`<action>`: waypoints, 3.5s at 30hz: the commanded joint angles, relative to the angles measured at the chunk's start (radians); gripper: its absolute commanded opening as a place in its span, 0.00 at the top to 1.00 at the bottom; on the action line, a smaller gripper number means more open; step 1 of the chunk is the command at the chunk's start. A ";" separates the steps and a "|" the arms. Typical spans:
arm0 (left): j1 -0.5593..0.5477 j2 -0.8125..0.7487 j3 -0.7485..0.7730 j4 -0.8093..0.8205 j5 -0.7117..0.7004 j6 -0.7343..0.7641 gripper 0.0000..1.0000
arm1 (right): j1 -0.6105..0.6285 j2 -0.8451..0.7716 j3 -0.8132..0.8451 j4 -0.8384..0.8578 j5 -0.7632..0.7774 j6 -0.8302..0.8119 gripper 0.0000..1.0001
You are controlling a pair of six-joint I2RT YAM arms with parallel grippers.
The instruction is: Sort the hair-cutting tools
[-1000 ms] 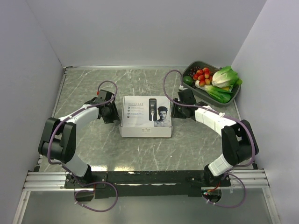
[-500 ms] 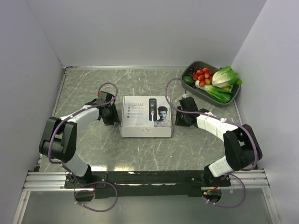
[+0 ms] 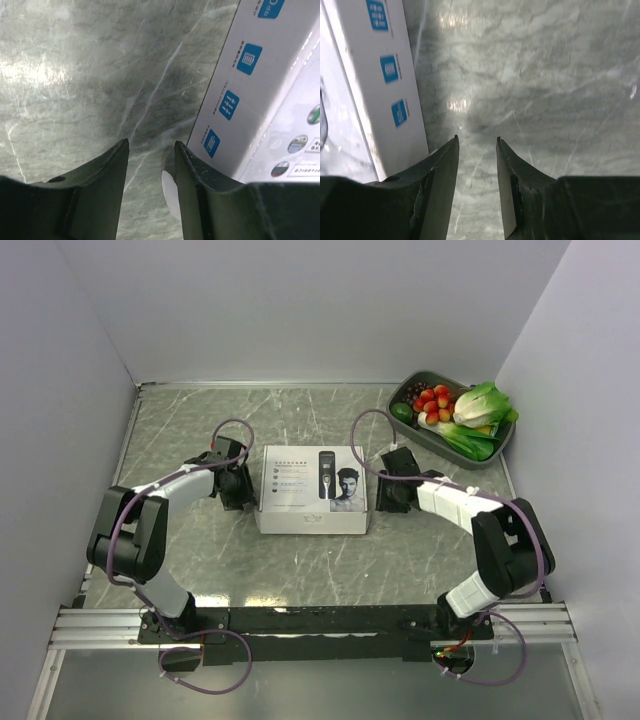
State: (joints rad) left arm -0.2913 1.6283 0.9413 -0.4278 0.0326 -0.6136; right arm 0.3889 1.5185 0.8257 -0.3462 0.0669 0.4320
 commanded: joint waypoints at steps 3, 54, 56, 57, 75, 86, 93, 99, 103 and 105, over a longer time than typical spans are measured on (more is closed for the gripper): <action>0.000 0.021 0.060 0.008 0.003 0.023 0.52 | -0.019 0.087 0.096 0.033 -0.024 -0.015 0.56; -0.106 -0.088 -0.061 -0.069 0.101 -0.051 0.54 | 0.067 -0.050 0.009 -0.128 -0.154 0.020 0.53; -0.106 -0.097 -0.065 -0.065 0.113 -0.058 0.54 | 0.067 -0.052 0.015 -0.143 -0.164 0.022 0.53; -0.108 -0.102 -0.067 -0.066 0.116 -0.060 0.54 | 0.067 -0.052 0.015 -0.146 -0.167 0.025 0.53; -0.111 -0.163 -0.110 -0.075 0.133 -0.081 0.54 | 0.065 -0.026 0.006 -0.211 -0.208 0.056 0.52; -0.114 -0.177 -0.124 -0.048 0.217 -0.109 0.54 | 0.067 0.051 0.065 -0.258 -0.367 0.025 0.51; -0.115 -0.168 -0.118 -0.042 0.239 -0.109 0.54 | 0.065 0.075 0.078 -0.266 -0.429 0.027 0.50; -0.115 -0.162 -0.110 -0.034 0.266 -0.114 0.54 | 0.067 0.046 0.050 -0.244 -0.453 0.063 0.50; -0.115 -0.157 -0.104 -0.039 0.273 -0.109 0.54 | 0.067 0.029 0.035 -0.228 -0.492 0.089 0.50; -0.117 -0.154 -0.101 -0.037 0.280 -0.107 0.54 | 0.065 0.025 0.027 -0.220 -0.490 0.097 0.50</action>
State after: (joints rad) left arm -0.3809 1.4868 0.8173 -0.5320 0.1280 -0.6758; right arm 0.4240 1.5761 0.8574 -0.6392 -0.2394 0.4965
